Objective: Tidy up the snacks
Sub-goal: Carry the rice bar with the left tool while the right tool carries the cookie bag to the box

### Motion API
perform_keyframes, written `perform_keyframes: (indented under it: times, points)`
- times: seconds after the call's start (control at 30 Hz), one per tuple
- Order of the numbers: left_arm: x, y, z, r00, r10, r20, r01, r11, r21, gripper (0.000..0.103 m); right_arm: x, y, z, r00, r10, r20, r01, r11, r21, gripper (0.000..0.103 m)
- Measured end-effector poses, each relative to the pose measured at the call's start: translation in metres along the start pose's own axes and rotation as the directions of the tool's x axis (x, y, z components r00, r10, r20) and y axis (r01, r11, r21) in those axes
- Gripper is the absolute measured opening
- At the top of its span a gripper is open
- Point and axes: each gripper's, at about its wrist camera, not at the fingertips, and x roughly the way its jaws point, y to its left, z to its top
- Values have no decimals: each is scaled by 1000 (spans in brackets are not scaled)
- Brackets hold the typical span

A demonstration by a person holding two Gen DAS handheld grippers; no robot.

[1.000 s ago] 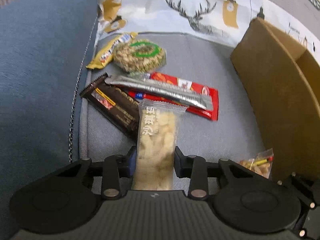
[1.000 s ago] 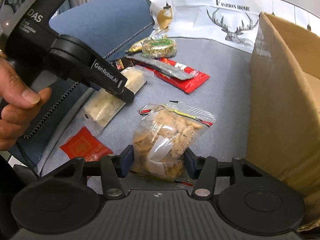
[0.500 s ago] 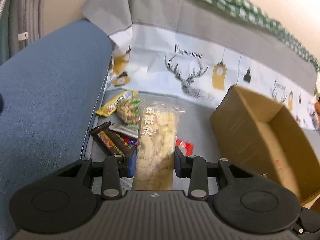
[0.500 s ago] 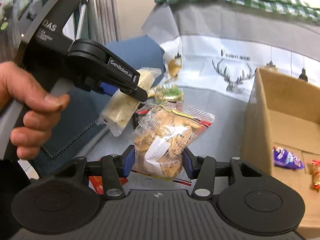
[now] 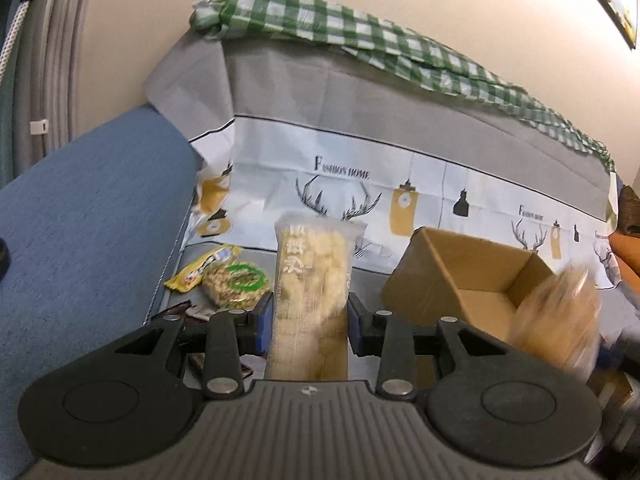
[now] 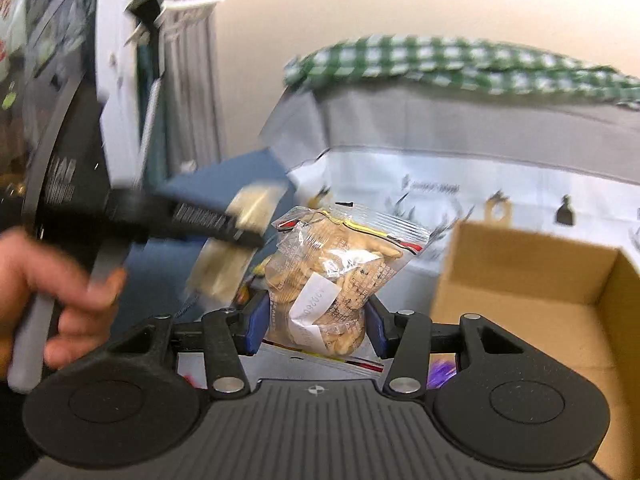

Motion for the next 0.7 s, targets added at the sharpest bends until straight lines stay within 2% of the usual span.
perform_keyframes:
  times: [0.2, 0.3, 0.4, 0.5, 0.7]
  points:
    - [2, -22, 1, 999, -28, 32, 27, 999, 23, 40, -20, -57, 38, 990, -105, 93, 104, 994, 15, 51]
    - [4, -37, 1, 998, -49, 49, 47, 998, 39, 40, -22, -86, 40, 977, -183, 113, 182, 983, 18, 51]
    - [7, -56, 1, 994, -80, 73, 76, 996, 56, 40, -24, -111, 26, 966, -248, 78, 240, 966, 100, 51]
    - [11, -76, 2, 989, -116, 96, 111, 992, 58, 40, -25, -126, 18, 943, -330, 39, 323, 938, 121, 51]
    - [25, -121, 0, 974, -189, 123, 176, 978, 109, 40, -29, -154, 5, 931, -365, -20, 363, 915, 179, 51]
